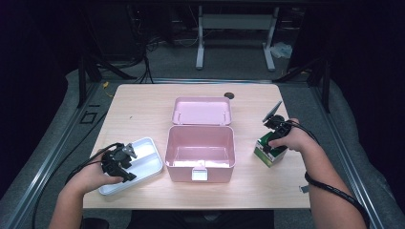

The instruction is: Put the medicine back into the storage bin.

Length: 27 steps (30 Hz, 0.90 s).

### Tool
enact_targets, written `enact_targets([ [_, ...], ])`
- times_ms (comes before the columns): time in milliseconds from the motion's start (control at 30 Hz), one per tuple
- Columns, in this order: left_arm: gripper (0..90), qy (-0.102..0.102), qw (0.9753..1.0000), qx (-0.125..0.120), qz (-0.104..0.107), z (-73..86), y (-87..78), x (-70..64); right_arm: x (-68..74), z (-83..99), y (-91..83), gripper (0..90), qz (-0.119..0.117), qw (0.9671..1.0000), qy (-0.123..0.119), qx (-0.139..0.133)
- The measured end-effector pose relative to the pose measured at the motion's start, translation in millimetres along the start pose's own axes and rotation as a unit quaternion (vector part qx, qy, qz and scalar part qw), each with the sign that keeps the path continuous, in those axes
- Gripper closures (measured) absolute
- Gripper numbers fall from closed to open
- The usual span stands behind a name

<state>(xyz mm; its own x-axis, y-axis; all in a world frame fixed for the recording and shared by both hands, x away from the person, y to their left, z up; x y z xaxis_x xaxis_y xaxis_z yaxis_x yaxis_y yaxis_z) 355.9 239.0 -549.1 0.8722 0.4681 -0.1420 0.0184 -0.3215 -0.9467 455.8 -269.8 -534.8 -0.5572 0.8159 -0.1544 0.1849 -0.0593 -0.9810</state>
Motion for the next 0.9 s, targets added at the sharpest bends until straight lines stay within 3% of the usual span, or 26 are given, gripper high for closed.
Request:
enact_targets([
  [267, 47.4, 0.0, 1.0, 0.0, 0.0, -0.1, -0.4, -0.1, 3.3, -0.9, -4.0, 15.4, 0.015, 0.9997, -0.02, 0.006],
  [400, 47.4, 0.0, 1.0, 0.0, 0.0, -0.2, -0.3, -0.3, 5.0, -4.3, -14.4, 15.6, 0.019, 0.9994, -0.029, -0.001],
  [700, 47.5, 0.0, 1.0, -0.002, 0.0, 0.1, -1.2, 0.0, 13.3, -17.0, -60.0, 15.7, 0.029, 0.9967, -0.074, -0.018],
  [767, 47.4, 0.0, 1.0, -0.003, 0.0, 0.2, -1.4, -0.2, 19.9, -24.0, -83.7, 15.8, 0.038, 0.9943, -0.096, -0.027],
  [900, 47.4, 0.001, 1.0, -0.002, -0.001, 0.4, -1.3, 0.2, 31.1, -32.2, -111.1, 15.8, 0.046, 0.9889, -0.136, -0.039],
])
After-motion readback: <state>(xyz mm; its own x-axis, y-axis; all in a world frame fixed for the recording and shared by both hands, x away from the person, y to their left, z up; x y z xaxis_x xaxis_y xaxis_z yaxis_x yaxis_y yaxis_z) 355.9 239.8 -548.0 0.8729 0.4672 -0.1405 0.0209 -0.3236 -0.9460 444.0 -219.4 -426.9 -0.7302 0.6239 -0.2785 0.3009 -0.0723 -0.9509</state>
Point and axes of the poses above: each handheld gripper's, and its own axes: y roughly forward along the jaws, z roughly out of its underside, x roughly to its left, the point moved 6 cm from there along y, roughly forward along the jaws, and after that the axes turned 11 degrees about z, right-handed, at the moved point
